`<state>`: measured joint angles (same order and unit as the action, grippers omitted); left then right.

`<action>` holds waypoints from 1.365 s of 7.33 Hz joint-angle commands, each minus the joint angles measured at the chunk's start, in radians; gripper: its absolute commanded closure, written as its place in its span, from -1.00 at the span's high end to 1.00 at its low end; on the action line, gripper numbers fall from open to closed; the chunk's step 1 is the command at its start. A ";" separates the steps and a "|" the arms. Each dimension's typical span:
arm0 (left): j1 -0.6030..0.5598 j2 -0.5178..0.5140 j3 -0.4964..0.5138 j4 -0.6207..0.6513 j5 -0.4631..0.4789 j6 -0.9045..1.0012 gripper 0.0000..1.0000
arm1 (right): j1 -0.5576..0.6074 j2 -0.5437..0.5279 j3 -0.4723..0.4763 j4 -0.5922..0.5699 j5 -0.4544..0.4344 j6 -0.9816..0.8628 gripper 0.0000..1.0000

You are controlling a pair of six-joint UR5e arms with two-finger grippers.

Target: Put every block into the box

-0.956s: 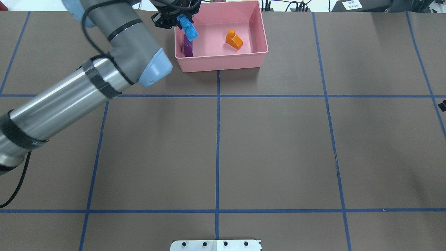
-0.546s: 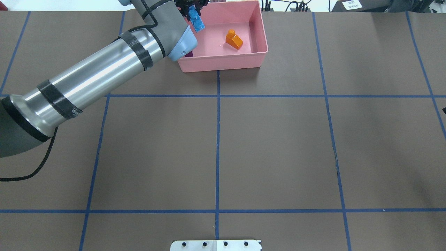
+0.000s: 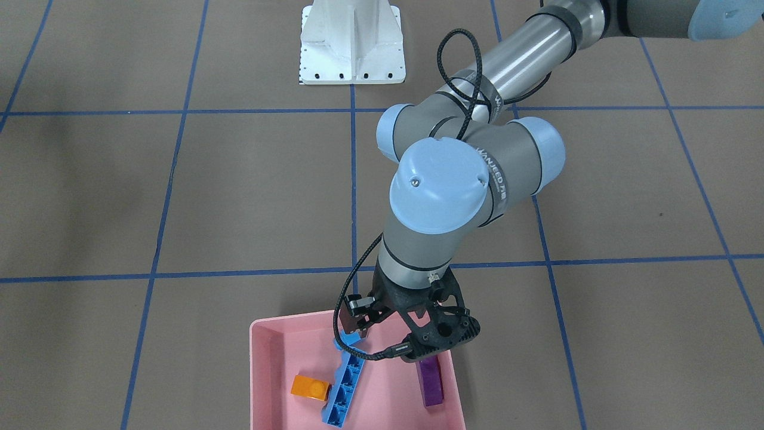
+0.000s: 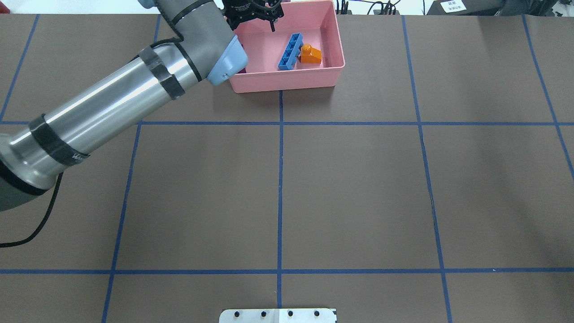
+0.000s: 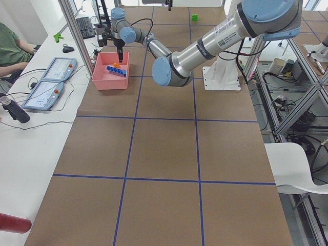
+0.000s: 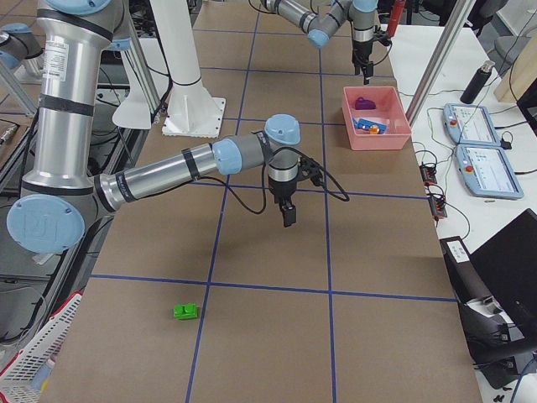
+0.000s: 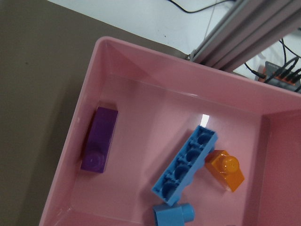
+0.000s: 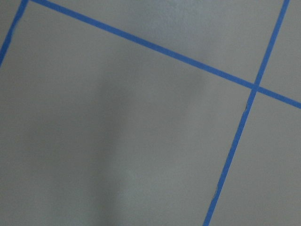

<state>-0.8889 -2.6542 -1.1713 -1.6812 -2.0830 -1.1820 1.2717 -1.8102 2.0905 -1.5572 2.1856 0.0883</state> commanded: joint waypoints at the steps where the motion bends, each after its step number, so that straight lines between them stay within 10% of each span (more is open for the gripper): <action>1: -0.002 0.347 -0.451 0.180 -0.026 0.263 1.00 | 0.000 -0.133 -0.001 0.160 -0.001 0.092 0.99; 4: -0.050 0.886 -0.854 0.181 -0.025 0.612 1.00 | -0.002 -0.338 -0.088 0.491 0.002 0.126 0.99; 7: -0.107 0.947 -0.877 0.181 -0.101 0.696 1.00 | -0.003 -0.411 -0.353 0.837 0.025 0.140 0.99; 10: -0.105 0.944 -0.889 0.179 -0.103 0.661 1.00 | -0.085 -0.439 -0.426 0.835 0.037 0.140 0.99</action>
<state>-0.9947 -1.7104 -2.0517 -1.5005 -2.1851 -0.5027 1.2365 -2.2411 1.7036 -0.7275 2.2214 0.2283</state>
